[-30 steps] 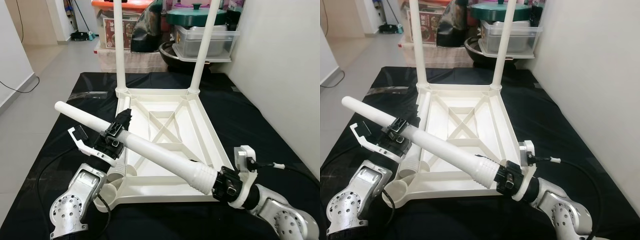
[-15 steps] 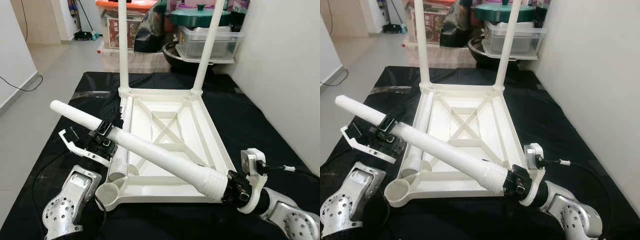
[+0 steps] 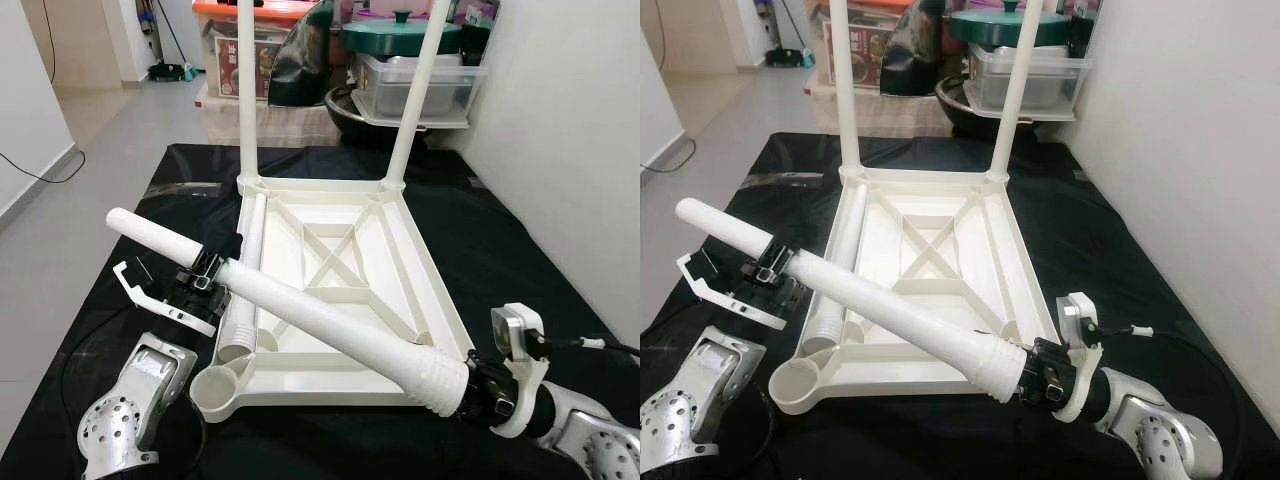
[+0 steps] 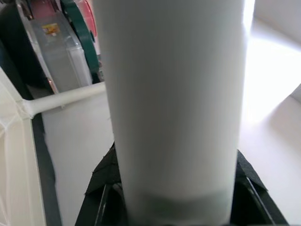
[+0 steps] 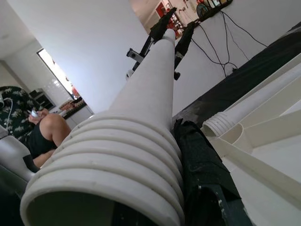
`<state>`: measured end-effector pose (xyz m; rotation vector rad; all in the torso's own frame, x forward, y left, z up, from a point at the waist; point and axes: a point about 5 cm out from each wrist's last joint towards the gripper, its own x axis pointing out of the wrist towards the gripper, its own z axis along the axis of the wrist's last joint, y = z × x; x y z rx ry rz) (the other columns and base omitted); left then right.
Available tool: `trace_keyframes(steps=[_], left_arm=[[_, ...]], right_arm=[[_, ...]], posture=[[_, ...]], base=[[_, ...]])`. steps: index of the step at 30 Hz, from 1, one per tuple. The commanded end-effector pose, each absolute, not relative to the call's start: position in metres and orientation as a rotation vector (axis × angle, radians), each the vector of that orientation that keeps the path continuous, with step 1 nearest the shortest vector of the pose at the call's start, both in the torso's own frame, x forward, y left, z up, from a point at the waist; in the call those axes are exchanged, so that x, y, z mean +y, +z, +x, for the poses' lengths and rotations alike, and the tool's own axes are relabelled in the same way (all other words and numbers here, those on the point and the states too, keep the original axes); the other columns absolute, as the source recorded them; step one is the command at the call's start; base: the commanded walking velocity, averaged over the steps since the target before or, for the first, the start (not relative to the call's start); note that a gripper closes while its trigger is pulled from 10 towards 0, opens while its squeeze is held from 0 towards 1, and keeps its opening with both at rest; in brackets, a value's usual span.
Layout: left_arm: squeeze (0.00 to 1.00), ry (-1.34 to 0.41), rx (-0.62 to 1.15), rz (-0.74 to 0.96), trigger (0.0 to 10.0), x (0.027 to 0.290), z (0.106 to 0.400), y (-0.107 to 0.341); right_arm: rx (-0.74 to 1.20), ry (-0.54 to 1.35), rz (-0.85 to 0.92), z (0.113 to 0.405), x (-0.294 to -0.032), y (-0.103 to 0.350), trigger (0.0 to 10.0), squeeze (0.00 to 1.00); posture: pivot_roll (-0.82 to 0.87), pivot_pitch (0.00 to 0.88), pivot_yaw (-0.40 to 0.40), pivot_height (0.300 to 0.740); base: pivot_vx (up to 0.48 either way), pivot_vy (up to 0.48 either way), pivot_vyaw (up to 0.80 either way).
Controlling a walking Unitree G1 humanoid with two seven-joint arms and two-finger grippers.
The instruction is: Building children table
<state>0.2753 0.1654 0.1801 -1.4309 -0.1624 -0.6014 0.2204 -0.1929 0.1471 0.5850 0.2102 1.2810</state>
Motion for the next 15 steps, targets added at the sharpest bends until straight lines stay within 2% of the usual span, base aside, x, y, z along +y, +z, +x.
trace_keyframes(steps=[1,6,7,9,10,12,13,15], left_arm=[[0.0,-0.619,-0.175,-1.419,0.0,0.163,0.276,0.185],[0.0,-0.626,-0.183,-1.416,0.0,0.163,0.275,0.187],[0.0,-0.625,-0.187,-1.413,0.0,0.164,0.275,0.187],[0.0,-0.623,-0.192,-1.408,0.0,0.164,0.274,0.187],[0.0,-0.629,-0.207,-1.403,0.0,0.165,0.274,0.189],[0.0,-0.634,-0.217,-1.4,0.0,0.166,0.273,0.19],[0.0,-0.64,-0.228,-1.396,0.0,0.167,0.273,0.192],[0.0,-0.652,-0.25,-1.391,0.0,0.169,0.272,0.195]], right_arm=[[0.286,1.422,0.576,0.212,-0.179,0.144,0.0,0.0],[0.289,1.39,0.555,0.216,-0.177,0.142,0.0,0.0],[0.305,1.354,0.522,0.219,-0.176,0.139,10.0,0.0],[0.317,1.315,0.502,0.221,-0.176,0.137,10.0,0.0],[0.334,1.279,0.487,0.224,-0.176,0.133,10.0,0.36],[0.345,1.261,0.482,0.225,-0.177,0.131,10.0,0.36],[0.356,1.235,0.485,0.227,-0.178,0.129,10.0,1.0],[0.366,1.208,0.495,0.229,-0.183,0.127,10.0,1.0]], posture=[[-0.07,0.0,-0.089,0.74],[-0.07,0.0,-0.09,0.74],[-0.07,0.0,-0.089,0.74],[-0.07,0.0,-0.088,0.74],[-0.07,0.0,-0.087,0.74],[-0.07,0.0,-0.087,0.74],[-0.07,0.0,-0.087,0.74],[-0.06,0.0,-0.088,0.74]], base=[[0.0,0.0,0.0],[0.0,0.0,0.0],[0.0,0.0,0.0],[0.0,0.0,0.0],[0.0,0.0,0.0],[0.0,0.0,0.0],[0.0,0.0,0.0],[0.0,0.0,0.0]])
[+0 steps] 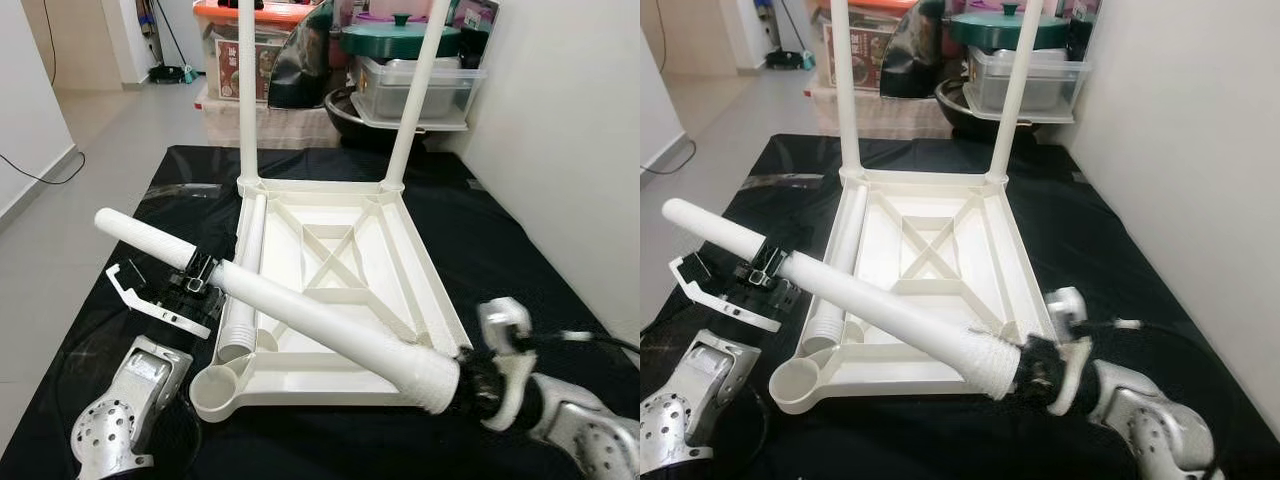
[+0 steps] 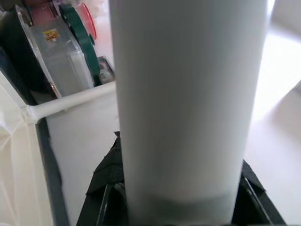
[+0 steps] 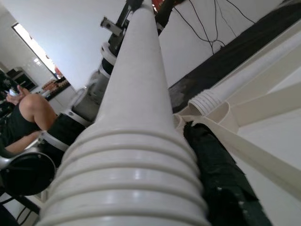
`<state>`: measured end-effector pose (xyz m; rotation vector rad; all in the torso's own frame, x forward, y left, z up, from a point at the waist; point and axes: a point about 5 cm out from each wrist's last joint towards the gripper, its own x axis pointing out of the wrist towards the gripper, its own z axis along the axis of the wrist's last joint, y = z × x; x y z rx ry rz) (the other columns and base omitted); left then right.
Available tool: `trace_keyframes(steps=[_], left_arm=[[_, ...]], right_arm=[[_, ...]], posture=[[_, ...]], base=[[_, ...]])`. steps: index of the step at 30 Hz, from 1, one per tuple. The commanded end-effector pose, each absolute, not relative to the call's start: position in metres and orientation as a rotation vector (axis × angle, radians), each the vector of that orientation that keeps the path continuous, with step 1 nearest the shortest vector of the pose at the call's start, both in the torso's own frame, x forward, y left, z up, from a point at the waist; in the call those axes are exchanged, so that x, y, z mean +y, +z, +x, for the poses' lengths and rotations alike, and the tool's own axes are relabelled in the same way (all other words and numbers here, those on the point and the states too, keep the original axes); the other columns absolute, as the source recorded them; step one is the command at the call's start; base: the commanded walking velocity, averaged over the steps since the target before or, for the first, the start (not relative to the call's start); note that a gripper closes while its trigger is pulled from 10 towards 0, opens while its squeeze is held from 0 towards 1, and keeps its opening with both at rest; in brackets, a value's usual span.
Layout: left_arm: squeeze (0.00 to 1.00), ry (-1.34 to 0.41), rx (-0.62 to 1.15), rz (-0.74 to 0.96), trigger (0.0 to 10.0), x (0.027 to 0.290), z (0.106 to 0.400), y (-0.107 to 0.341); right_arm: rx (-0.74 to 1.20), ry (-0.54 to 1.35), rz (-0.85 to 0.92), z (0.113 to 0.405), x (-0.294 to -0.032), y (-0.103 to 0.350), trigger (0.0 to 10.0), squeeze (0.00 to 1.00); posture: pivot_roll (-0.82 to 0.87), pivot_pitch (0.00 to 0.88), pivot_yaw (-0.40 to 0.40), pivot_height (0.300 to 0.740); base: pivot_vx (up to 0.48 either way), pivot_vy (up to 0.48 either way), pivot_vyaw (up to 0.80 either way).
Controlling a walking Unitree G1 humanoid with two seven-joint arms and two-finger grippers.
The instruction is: Building children table
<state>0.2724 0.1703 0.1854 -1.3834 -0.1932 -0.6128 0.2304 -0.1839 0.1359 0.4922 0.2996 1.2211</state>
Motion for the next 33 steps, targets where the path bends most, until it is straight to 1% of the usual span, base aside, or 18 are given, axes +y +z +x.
trace_keyframes(steps=[1,3,6,7,8,10,11,12,16,18,23,24,27,28,30,31,32,33], left_arm=[[0.0,-0.652,-0.25,-1.391,0.0,0.169,0.272,0.195],[0.0,-0.652,-0.267,-1.389,0.0,0.17,0.271,0.196],[0.0,-0.635,-0.291,-1.383,0.0,0.174,0.271,0.197],[0.0,-0.635,-0.291,-1.383,0.0,0.174,0.271,0.197],[0.0,-0.63,-0.3,-1.378,0.0,0.175,0.271,0.198],[0.0,-0.63,-0.3,-1.378,0.0,0.175,0.271,0.198],[0.0,-0.63,-0.302,-1.377,0.0,0.175,0.27,0.198],[0.0,-0.63,-0.303,-1.363,0.0,0.175,0.27,0.198],[0.0,-0.629,-0.301,-1.351,0.0,0.176,0.27,0.198],[0.0,-0.636,-0.292,-1.33,0.0,0.174,0.269,0.197],[0.0,-0.635,-0.279,-1.295,0.0,0.171,0.269,0.196],[0.0,-0.625,-0.269,-1.253,0.0,0.17,0.27,0.196],[0.0,-0.62,-0.266,-1.235,0.0,0.169,0.27,0.196],[0.0,-0.608,-0.252,-1.193,0.0,0.168,0.271,0.195],[0.0,-0.608,-0.252,-1.193,0.0,0.168,0.271,0.195],[0.0,-0.588,-0.224,-1.148,0.0,0.167,0.274,0.193],[0.0,-0.588,-0.224,-1.148,0.0,0.167,0.274,0.193],[0.0,-0.585,-0.192,-1.081,0.0,0.163,0.275,0.191]], right_arm=[[0.366,1.208,0.495,0.229,-0.183,0.127,10.0,1.0],[0.369,1.187,0.5,0.23,-0.19,0.126,10.0,1.0],[0.37,1.127,0.492,0.233,-0.214,0.126,10.0,1.0],[0.37,1.127,0.492,0.233,-0.214,0.126,10.0,1.0],[0.383,1.091,0.469,0.233,-0.229,0.125,10.0,1.0],[0.383,1.091,0.469,0.233,-0.229,0.125,10.0,1.0],[0.389,1.074,0.458,0.233,-0.236,0.125,10.0,1.0],[0.397,1.025,0.412,0.234,-0.253,0.126,10.0,1.0],[0.399,1.004,0.376,0.234,-0.265,0.131,10.0,1.0],[0.362,0.911,0.322,0.246,-0.28,0.144,10.0,1.0],[0.286,0.832,0.309,0.264,-0.289,0.162,10.0,1.0],[0.231,0.685,0.253,0.284,-0.297,0.174,10.0,0.7],[0.217,0.605,0.234,0.293,-0.302,0.178,10.0,0.7],[0.163,0.54,0.22,0.303,-0.304,0.189,10.0,0.0],[0.163,0.54,0.22,0.303,-0.304,0.189,10.0,0.0],[0.135,0.465,0.22,0.315,-0.304,0.2,10.0,0.0],[0.135,0.465,0.22,0.315,-0.304,0.2,10.0,0.0],[0.12,0.493,0.22,0.322,-0.291,0.213,10.0,0.0]], posture=[[-0.06,0.0,-0.088,0.74],[-0.06,0.0,-0.089,0.74],[-0.06,0.0,-0.089,0.74],[-0.06,0.0,-0.089,0.74],[-0.07,0.0,-0.091,0.74],[-0.07,0.0,-0.091,0.74],[-0.07,0.0,-0.092,0.74],[-0.07,0.0,-0.092,0.74],[-0.07,0.0,-0.09,0.74],[-0.08,0.0,-0.085,0.74],[-0.07,0.0,-0.082,0.74],[-0.08,0.0,-0.08,0.74],[-0.08,0.0,-0.08,0.74],[-0.08,0.0,-0.08,0.74],[-0.08,0.0,-0.08,0.74],[-0.07,0.0,-0.083,0.74],[-0.07,0.0,-0.083,0.74],[-0.07,0.0,-0.083,0.74]], base=[[0.0,0.0,0.0],[0.0,0.0,0.0],[0.0,0.0,0.0],[0.0,0.0,0.0],[0.0,0.0,0.0],[0.0,0.0,0.0],[0.0,0.0,0.0],[0.0,0.0,0.0],[0.0,0.0,0.0],[0.0,0.0,0.0],[0.0,0.0,0.0],[0.0,0.0,0.0],[0.0,0.0,0.0],[0.0,0.0,0.0],[0.0,0.0,0.0],[0.0,0.0,0.0],[0.0,0.0,0.0],[0.0,0.0,0.0]])
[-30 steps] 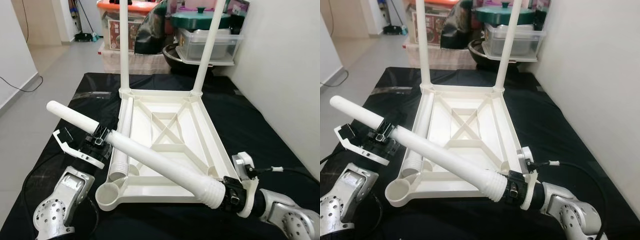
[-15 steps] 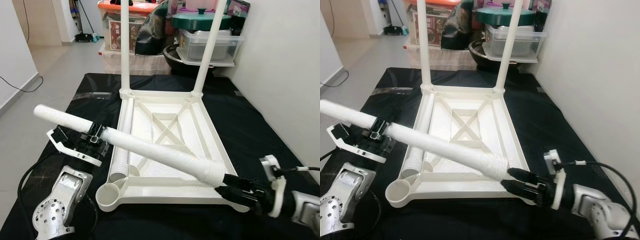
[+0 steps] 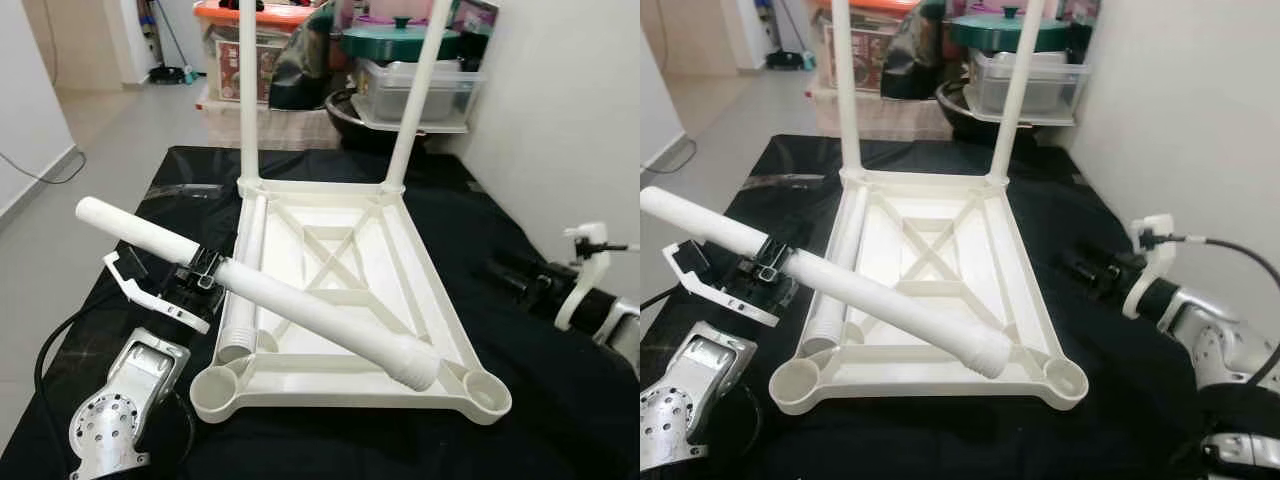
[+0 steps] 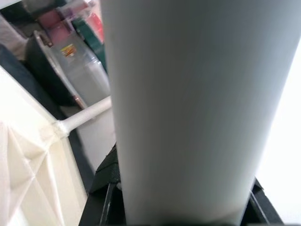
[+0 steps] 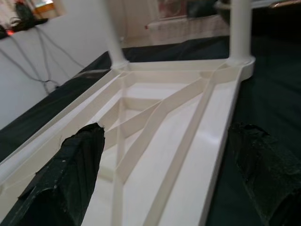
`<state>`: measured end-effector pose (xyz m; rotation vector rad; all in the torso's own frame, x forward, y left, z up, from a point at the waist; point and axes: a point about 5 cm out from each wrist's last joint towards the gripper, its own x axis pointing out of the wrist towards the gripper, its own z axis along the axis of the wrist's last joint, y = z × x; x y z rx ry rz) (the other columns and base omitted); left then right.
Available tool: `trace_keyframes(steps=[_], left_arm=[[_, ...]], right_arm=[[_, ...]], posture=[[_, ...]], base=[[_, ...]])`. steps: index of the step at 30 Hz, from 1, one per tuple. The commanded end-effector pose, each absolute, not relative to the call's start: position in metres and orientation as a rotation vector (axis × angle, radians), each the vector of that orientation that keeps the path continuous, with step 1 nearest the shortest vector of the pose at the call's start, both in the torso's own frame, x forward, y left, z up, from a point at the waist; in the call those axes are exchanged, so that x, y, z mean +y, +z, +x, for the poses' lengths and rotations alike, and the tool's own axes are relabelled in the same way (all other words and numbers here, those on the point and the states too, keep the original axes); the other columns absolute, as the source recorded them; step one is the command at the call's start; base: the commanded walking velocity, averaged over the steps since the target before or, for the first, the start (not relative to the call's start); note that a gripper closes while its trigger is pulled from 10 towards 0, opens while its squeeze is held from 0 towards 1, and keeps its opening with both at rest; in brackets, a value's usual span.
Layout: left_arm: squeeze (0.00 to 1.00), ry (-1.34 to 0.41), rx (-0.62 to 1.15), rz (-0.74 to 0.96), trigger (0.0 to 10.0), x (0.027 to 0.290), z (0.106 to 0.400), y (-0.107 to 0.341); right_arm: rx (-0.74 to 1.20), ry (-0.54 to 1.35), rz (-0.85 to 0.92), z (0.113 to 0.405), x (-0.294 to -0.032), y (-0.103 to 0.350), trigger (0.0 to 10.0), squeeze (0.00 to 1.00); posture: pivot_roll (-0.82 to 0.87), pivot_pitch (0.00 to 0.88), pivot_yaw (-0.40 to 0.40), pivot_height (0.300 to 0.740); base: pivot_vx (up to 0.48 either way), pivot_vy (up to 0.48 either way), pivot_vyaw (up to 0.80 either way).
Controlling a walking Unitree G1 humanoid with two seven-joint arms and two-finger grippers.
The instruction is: Building children table
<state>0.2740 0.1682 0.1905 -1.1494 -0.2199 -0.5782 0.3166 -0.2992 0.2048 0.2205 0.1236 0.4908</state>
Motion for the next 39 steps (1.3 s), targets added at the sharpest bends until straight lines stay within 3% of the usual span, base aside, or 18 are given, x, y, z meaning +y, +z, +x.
trace_keyframes(steps=[1,4,9,10,11,13,15,16,22,28,39], left_arm=[[0.0,-0.585,-0.192,-1.081,0.0,0.163,0.275,0.191],[0.0,-0.636,-0.147,-0.946,0.0,0.151,0.273,0.19],[0.0,-0.657,-0.145,-0.922,0.0,0.148,0.272,0.19],[0.0,-0.679,-0.145,-0.897,0.0,0.143,0.273,0.191],[0.0,-0.679,-0.145,-0.897,0.0,0.143,0.273,0.191],[0.0,-0.709,-0.14,-0.875,0.0,0.139,0.275,0.192],[0.0,-0.709,-0.14,-0.875,0.0,0.139,0.275,0.192],[0.0,-0.724,-0.139,-0.86,0.0,0.136,0.276,0.192],[0.0,-0.727,-0.136,-0.849,0.0,0.134,0.275,0.19],[0.0,-0.73,-0.123,-0.847,0.0,0.13,0.272,0.185],[0.0,-0.751,-0.125,-0.833,0.0,0.128,0.273,0.187]], right_arm=[[0.12,0.493,0.22,0.322,-0.291,0.213,10.0,0.0],[0.105,0.79,0.146,0.317,-0.234,0.24,10.0,0.0],[0.122,0.879,0.107,0.312,-0.218,0.243,10.0,0.0],[0.187,0.977,0.097,0.309,-0.194,0.243,10.0,0.0],[0.187,0.977,0.097,0.309,-0.194,0.243,10.0,0.0],[0.295,1.087,0.068,0.304,-0.165,0.242,10.0,0.0],[0.295,1.087,0.068,0.304,-0.165,0.242,10.0,0.0],[0.384,1.146,0.064,0.3,-0.15,0.241,10.0,0.0],[0.491,1.288,0.111,0.286,-0.128,0.246,10.0,0.0],[0.575,1.375,0.021,0.27,-0.107,0.227,10.0,0.0],[0.683,1.292,-0.064,0.274,-0.096,0.198,10.0,0.0]], posture=[[-0.07,0.0,-0.083,0.74],[-0.07,0.0,-0.077,0.74],[-0.07,0.0,-0.075,0.74],[-0.08,0.0,-0.065,0.74],[-0.08,0.0,-0.065,0.74],[-0.08,0.0,-0.061,0.74],[-0.08,0.0,-0.061,0.74],[-0.08,0.0,-0.067,0.74],[-0.07,0.0,-0.079,0.74],[-0.06,0.0,-0.086,0.74],[-0.05,0.0,-0.095,0.74]], base=[[0.0,0.0,0.0],[0.0,0.0,0.0],[0.0,0.0,0.0],[0.0,0.0,0.0],[0.0,0.0,0.0],[0.0,0.0,0.0],[0.0,0.0,0.0],[0.0,0.0,0.0],[0.0,0.0,0.0],[0.0,0.0,0.0],[0.0,0.0,0.0]])
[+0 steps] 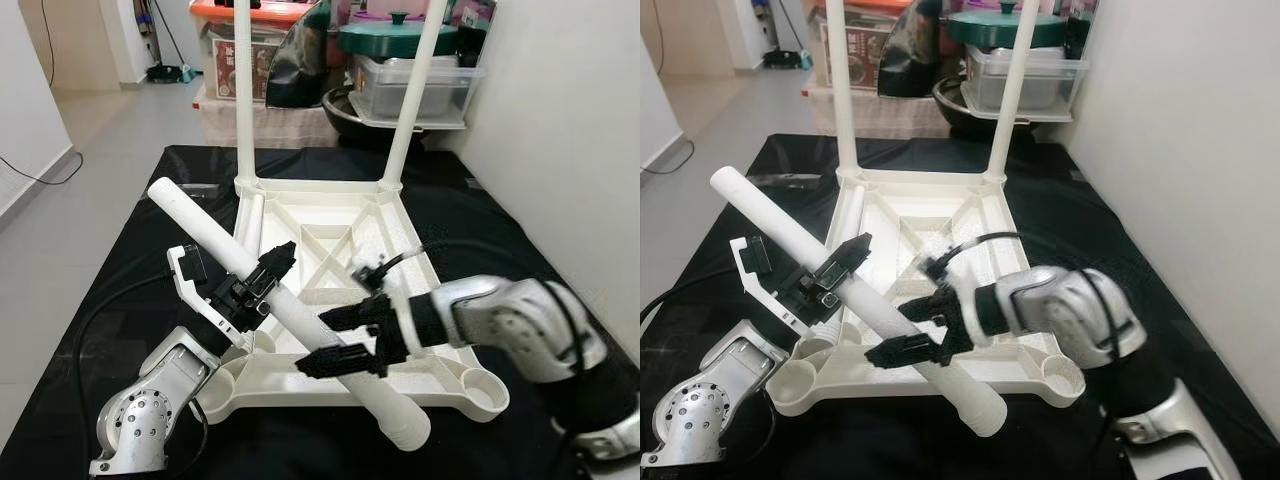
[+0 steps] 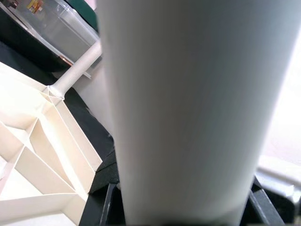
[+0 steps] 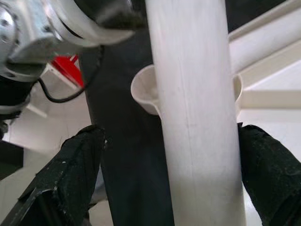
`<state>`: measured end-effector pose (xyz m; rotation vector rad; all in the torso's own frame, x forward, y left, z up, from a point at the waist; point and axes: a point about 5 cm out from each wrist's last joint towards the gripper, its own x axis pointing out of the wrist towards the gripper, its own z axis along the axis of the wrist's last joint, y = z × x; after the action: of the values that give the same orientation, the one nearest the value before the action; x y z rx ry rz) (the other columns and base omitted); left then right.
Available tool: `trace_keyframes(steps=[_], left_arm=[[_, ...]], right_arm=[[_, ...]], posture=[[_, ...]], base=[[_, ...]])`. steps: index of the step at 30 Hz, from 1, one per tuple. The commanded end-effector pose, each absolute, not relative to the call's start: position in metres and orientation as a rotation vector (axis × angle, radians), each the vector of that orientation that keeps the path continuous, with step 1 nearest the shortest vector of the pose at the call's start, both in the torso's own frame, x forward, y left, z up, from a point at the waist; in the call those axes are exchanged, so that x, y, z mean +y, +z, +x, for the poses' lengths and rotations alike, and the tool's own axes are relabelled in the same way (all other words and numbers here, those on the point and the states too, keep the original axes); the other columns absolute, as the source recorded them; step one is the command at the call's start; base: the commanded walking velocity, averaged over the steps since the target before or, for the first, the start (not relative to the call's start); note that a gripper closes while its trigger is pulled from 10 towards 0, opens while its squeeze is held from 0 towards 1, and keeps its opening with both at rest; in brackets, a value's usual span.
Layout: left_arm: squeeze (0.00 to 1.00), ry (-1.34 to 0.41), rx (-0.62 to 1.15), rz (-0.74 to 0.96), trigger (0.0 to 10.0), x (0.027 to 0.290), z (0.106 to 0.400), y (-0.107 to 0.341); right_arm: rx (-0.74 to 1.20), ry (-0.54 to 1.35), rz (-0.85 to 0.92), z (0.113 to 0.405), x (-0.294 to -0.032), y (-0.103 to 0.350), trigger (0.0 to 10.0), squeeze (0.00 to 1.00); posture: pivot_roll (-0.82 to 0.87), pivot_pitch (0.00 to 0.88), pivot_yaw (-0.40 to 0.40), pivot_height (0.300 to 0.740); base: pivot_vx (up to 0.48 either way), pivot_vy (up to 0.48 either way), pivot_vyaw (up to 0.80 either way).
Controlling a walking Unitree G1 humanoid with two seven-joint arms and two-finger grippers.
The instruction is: Building children table
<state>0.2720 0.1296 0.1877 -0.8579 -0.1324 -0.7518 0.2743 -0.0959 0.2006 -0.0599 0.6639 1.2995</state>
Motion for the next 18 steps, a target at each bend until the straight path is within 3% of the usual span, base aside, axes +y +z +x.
trace_keyframes(steps=[1,14,16,17,18], left_arm=[[0.0,-0.752,-0.124,-0.833,0.0,0.128,0.272,0.187],[0.0,-0.781,-0.109,-0.83,0.0,0.12,0.271,0.185],[0.0,-0.785,-0.108,-0.832,0.0,0.12,0.271,0.185],[0.0,-0.785,-0.106,-0.833,0.0,0.12,0.271,0.185],[0.0,-0.785,-0.106,-0.833,0.0,0.12,0.271,0.185]], right_arm=[[0.684,1.279,-0.078,0.276,-0.096,0.197,10.0,0.0],[0.697,1.287,-0.196,0.281,-0.085,0.192,10.0,0.0],[0.706,1.298,-0.206,0.279,-0.082,0.189,9.5,0.0],[0.705,1.304,-0.204,0.278,-0.08,0.188,6.9,0.0],[0.705,1.304,-0.204,0.278,-0.08,0.188,6.9,0.0]], posture=[[-0.06,0.0,-0.096,0.74],[-0.05,0.0,-0.095,0.74],[-0.06,0.0,-0.095,0.74],[-0.06,0.0,-0.096,0.74],[-0.06,0.0,-0.096,0.74]], base=[[0.0,0.0,0.0],[0.0,0.0,0.0],[0.0,0.0,0.0],[0.0,0.0,0.0],[0.0,0.0,0.0]])
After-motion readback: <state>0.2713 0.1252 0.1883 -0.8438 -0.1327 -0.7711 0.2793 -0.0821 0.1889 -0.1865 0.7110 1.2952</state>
